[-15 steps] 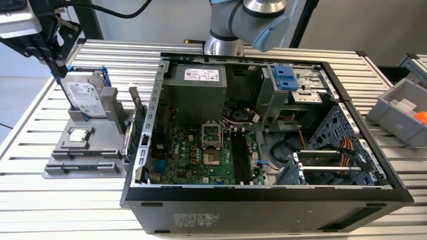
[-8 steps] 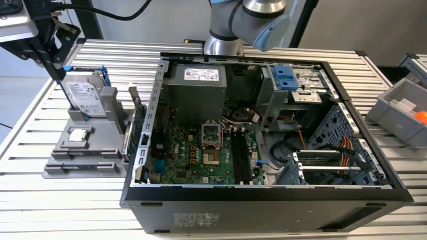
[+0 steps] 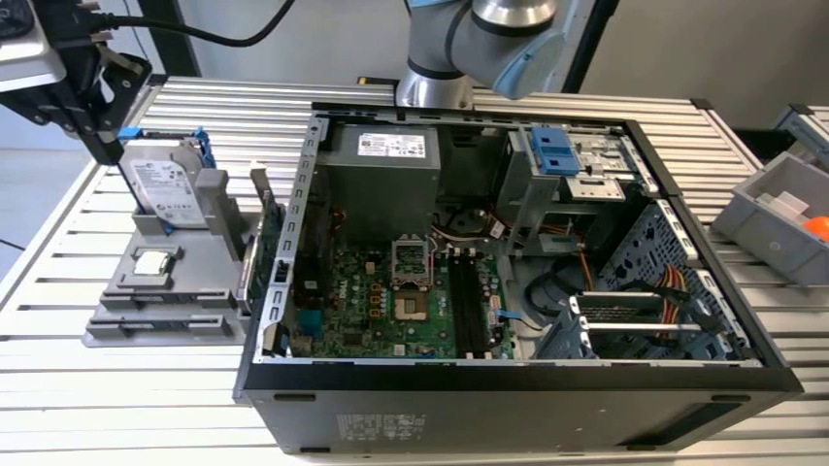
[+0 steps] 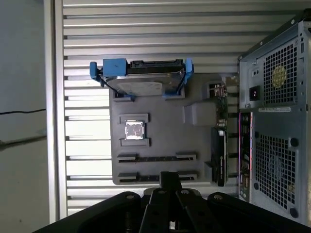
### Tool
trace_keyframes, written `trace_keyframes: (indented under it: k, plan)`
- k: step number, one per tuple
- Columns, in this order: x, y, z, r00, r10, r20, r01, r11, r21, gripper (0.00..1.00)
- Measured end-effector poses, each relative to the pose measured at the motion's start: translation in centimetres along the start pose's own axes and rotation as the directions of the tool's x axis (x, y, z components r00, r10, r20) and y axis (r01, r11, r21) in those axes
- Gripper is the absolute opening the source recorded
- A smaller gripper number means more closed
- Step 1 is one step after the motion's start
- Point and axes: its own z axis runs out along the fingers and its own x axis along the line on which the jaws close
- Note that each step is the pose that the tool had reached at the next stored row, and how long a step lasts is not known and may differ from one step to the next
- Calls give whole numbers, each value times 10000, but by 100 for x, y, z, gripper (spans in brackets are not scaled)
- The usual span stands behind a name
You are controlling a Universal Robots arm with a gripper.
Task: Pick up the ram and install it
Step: 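Reach for the ram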
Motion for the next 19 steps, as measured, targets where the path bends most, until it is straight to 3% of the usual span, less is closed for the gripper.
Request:
trace_keyframes:
  k: [19]
  plan:
    - [10,-322,-6,10000,0,0,0,10000,0,0]
